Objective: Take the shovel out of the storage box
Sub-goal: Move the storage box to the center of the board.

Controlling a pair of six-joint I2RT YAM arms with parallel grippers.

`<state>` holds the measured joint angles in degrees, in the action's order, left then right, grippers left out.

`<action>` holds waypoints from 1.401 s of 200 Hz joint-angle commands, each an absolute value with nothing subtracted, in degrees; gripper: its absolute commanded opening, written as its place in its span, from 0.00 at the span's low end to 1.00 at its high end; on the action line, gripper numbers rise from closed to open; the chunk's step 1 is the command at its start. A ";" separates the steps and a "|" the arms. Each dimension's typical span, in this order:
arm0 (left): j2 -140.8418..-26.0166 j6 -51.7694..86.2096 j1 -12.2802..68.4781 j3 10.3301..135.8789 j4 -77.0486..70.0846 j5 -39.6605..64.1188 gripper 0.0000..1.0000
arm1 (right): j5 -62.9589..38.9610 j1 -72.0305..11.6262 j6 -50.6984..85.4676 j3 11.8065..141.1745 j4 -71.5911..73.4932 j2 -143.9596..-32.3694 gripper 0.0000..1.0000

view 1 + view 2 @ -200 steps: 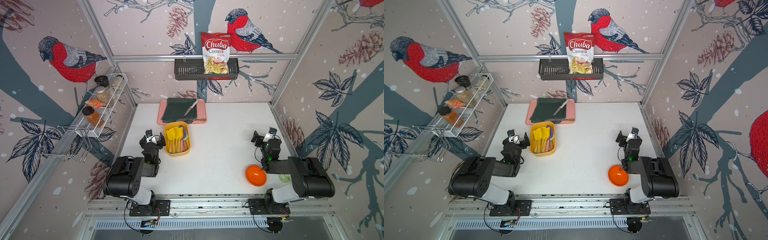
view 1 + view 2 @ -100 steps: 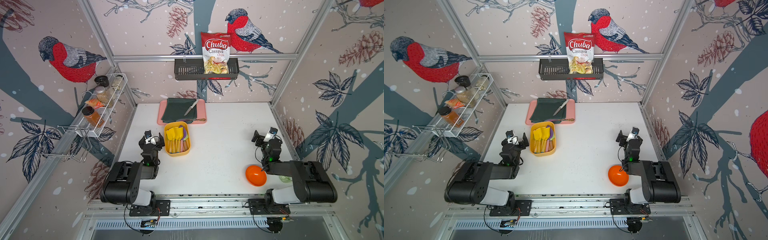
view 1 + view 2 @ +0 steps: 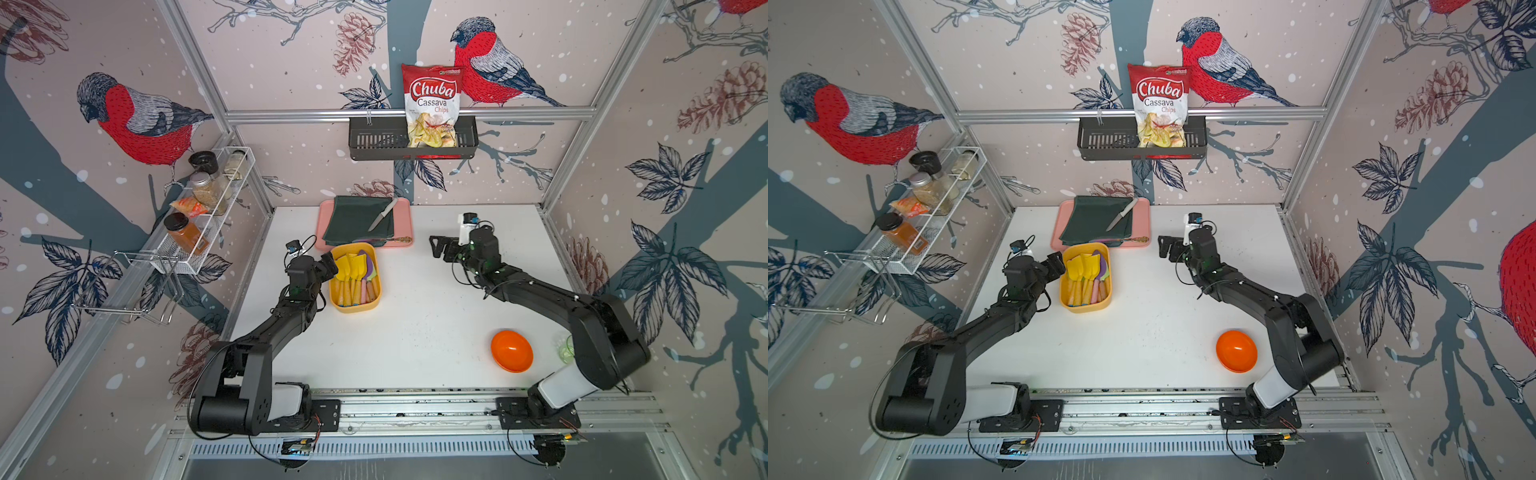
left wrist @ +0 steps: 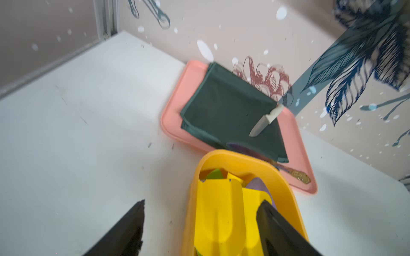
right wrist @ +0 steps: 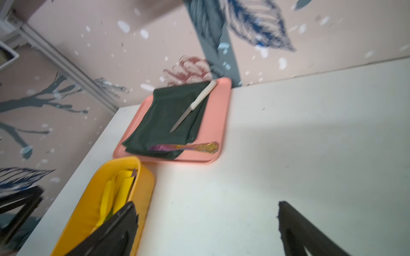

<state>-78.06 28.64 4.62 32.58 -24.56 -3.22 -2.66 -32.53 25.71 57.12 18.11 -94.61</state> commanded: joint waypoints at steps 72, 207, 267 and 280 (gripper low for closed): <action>-86.91 30.50 3.78 34.39 -20.76 3.49 0.56 | -13.39 -43.70 26.10 86.40 -1.08 -120.82 0.78; -87.80 32.64 11.12 32.21 -23.54 5.22 0.20 | -12.64 -45.60 25.20 81.15 -3.24 -118.45 0.22; -86.04 33.66 12.66 32.80 -21.30 5.00 0.21 | -11.97 -44.82 26.53 71.98 -1.26 -113.10 0.26; -86.13 33.61 12.66 33.21 -20.71 5.28 0.21 | -12.19 -44.93 27.10 71.56 -1.25 -112.43 0.27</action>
<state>-86.39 34.02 12.45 32.38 -21.58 4.71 -12.40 -44.88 25.93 72.71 -0.89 -113.69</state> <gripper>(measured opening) 0.205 0.269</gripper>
